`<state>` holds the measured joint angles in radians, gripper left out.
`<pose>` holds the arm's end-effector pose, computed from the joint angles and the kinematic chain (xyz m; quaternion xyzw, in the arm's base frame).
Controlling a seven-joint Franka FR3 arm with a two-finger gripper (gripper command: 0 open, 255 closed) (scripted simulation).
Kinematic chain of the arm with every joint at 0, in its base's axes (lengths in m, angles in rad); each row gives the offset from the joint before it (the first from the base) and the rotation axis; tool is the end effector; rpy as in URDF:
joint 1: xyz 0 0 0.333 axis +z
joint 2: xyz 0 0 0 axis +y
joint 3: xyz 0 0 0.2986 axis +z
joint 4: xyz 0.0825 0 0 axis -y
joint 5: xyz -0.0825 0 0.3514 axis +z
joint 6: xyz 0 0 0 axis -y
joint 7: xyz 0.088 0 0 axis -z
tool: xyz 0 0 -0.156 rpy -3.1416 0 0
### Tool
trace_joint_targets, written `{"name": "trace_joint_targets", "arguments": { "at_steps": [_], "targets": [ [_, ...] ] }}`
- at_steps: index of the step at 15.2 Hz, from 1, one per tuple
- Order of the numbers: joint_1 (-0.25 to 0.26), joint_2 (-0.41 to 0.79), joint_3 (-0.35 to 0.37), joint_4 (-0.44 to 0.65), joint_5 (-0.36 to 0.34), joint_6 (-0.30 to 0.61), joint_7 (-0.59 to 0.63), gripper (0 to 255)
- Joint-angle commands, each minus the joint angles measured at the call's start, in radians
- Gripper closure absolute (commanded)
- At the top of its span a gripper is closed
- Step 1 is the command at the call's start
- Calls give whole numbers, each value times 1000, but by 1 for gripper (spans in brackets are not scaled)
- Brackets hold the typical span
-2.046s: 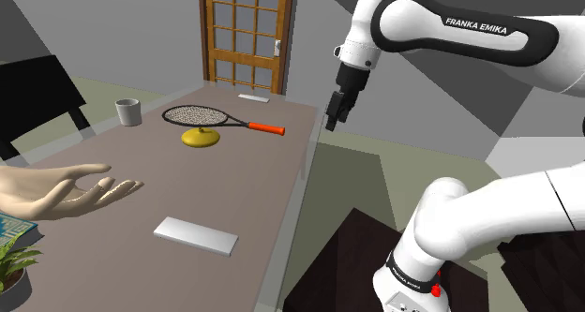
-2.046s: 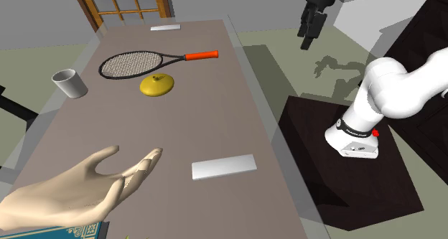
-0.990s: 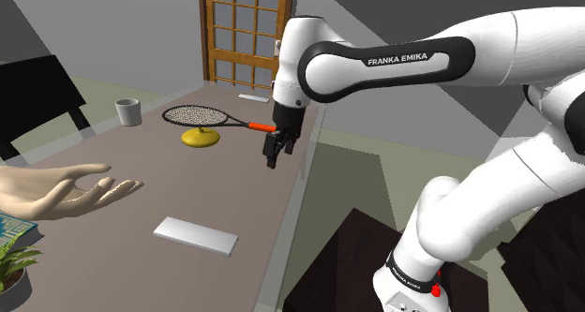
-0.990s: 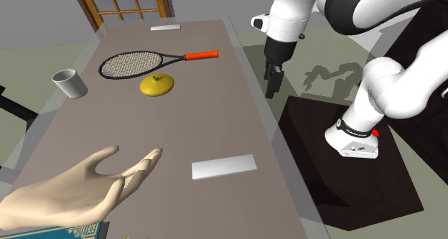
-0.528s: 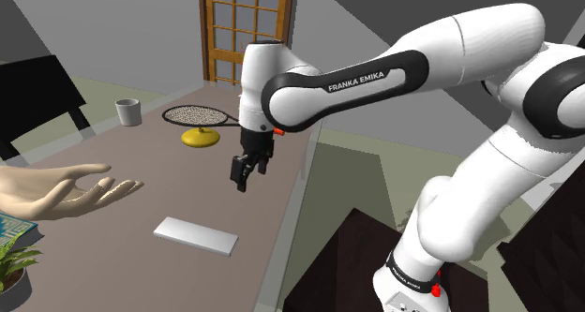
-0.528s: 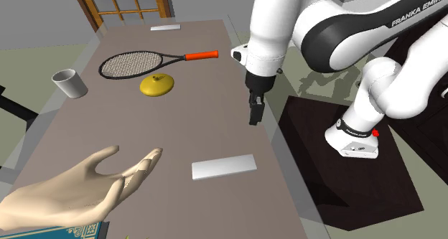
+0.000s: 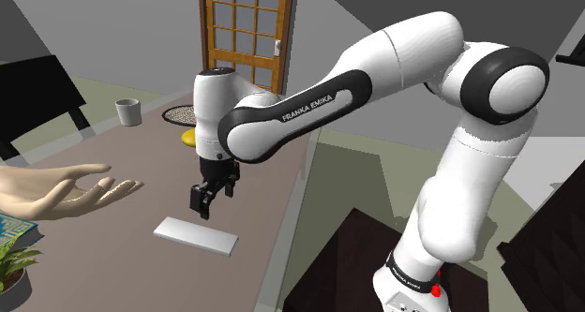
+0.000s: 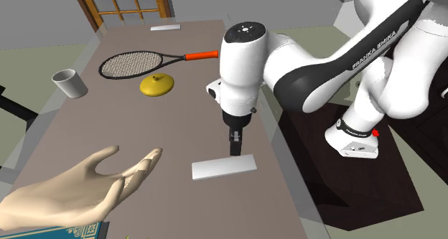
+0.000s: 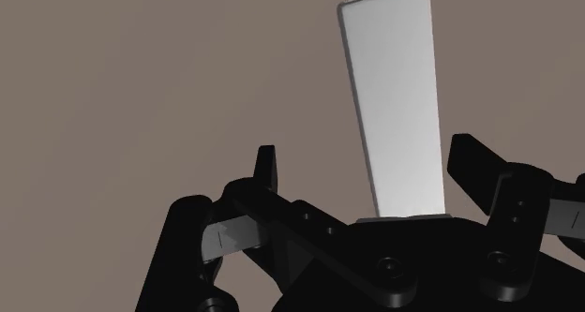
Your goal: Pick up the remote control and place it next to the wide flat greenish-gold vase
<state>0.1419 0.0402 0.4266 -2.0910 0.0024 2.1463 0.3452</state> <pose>0.4436 0.2830 0.3584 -0.9938 -0.1105 -0.0043 0.0125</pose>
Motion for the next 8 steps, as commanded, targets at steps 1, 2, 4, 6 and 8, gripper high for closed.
{"name": "trace_joint_targets", "arguments": {
  "at_steps": [1,2,4,6,8],
  "targets": [
    [17,78,12,49,-40,17,40,0],
    [28,117,15,77,-61,22,59,0],
    [55,196,19,137,-102,27,97,0],
    [65,222,16,147,-115,39,108,0],
    [68,236,13,137,-124,62,114,0]
  ]
}}
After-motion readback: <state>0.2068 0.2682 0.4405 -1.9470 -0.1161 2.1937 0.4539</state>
